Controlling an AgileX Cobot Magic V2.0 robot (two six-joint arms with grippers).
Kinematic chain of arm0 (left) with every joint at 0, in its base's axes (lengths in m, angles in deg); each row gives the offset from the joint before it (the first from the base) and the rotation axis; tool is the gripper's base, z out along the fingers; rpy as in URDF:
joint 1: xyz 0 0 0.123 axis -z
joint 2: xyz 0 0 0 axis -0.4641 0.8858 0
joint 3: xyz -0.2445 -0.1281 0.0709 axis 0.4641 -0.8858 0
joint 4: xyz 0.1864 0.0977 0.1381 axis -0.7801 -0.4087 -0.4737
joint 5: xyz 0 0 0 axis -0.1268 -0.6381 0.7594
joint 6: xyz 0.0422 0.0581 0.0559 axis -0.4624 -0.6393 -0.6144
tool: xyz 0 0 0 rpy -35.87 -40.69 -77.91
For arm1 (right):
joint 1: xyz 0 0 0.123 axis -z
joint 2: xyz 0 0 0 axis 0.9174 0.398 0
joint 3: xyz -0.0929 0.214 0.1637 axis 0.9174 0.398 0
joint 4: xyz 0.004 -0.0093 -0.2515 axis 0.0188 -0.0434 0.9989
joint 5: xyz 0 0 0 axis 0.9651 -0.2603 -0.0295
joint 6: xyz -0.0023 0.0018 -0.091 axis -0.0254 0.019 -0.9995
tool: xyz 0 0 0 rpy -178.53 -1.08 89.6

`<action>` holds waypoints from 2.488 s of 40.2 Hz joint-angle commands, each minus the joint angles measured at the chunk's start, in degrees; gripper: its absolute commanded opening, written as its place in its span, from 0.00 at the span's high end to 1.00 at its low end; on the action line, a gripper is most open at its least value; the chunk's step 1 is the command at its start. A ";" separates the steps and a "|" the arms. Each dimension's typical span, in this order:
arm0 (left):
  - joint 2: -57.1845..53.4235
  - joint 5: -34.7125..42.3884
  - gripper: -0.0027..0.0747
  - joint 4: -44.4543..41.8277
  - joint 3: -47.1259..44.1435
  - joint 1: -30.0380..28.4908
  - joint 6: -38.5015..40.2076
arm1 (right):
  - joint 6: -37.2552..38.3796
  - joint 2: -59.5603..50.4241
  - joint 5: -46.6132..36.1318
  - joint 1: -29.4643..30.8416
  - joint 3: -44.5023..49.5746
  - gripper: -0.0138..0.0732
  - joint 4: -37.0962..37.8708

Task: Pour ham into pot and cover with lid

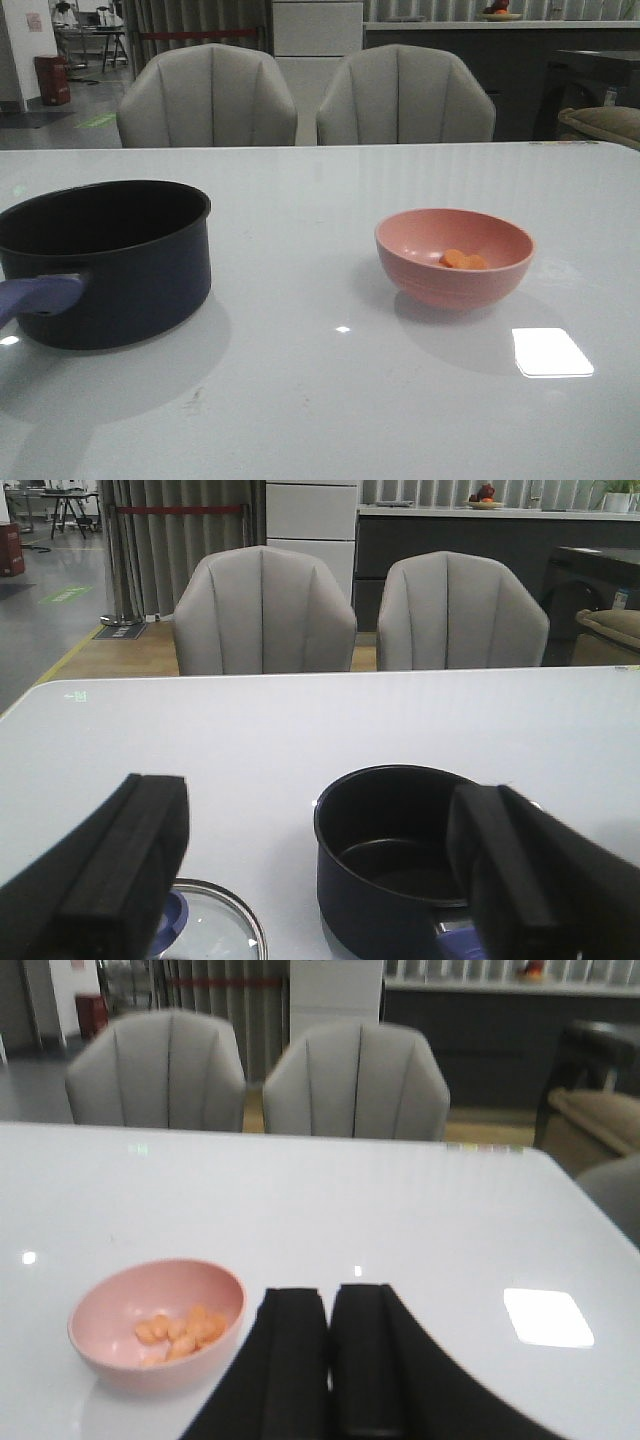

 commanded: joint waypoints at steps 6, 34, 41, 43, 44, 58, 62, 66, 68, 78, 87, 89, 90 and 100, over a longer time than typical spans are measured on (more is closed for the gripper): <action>0.59 4.90 0.24 -0.14 1.37 0.43 0.13 | -0.42 10.83 -0.55 0.29 -4.71 0.67 -0.89; 0.59 4.90 0.24 -0.14 1.37 0.43 0.13 | -0.42 51.64 5.34 -4.25 -27.42 0.25 -8.63; 0.59 4.77 0.24 -0.14 1.37 0.43 0.13 | -0.42 64.06 6.73 -4.27 -36.27 0.25 -9.73; 0.59 4.77 0.24 -0.14 1.37 0.43 0.13 | -0.42 67.54 7.95 -4.32 -38.86 0.25 -9.73; 0.59 4.77 0.24 -0.14 1.28 0.43 0.13 | -0.42 69.45 8.78 -4.32 -39.95 0.25 -9.73; 0.59 4.77 0.24 -0.14 1.28 0.43 0.13 | -1.51 87.28 17.82 -4.32 -54.35 0.33 -9.73; 0.59 4.77 0.24 -0.14 1.28 0.43 0.13 | -1.51 90.46 19.25 -4.32 -56.84 0.40 -10.14; 0.59 4.77 0.24 -0.14 1.28 0.43 0.13 | -1.51 93.28 20.36 -4.32 -58.81 0.48 -10.76; 0.59 4.77 0.24 -0.14 1.28 0.43 0.13 | -1.51 94.11 20.49 -4.32 -59.44 0.53 -11.22; 0.59 4.77 0.24 -0.14 1.28 0.43 0.13 | -1.51 94.62 15.66 -4.32 -59.63 0.69 -13.14; 0.59 4.77 0.24 -0.14 1.28 0.43 0.13 | -1.97 93.70 14.75 -4.32 -59.63 0.69 -13.43; 0.59 4.77 0.24 -0.14 1.28 0.43 0.13 | -2.59 92.88 14.27 -4.62 -59.63 0.69 -13.43; 0.59 4.77 0.24 -0.14 1.28 0.43 0.13 | -3.24 92.38 13.86 -5.07 -59.63 0.69 -13.43; 0.59 4.77 0.24 -0.14 1.28 0.43 0.13 | -9.12 84.77 4.18 -13.59 -59.63 0.69 -13.43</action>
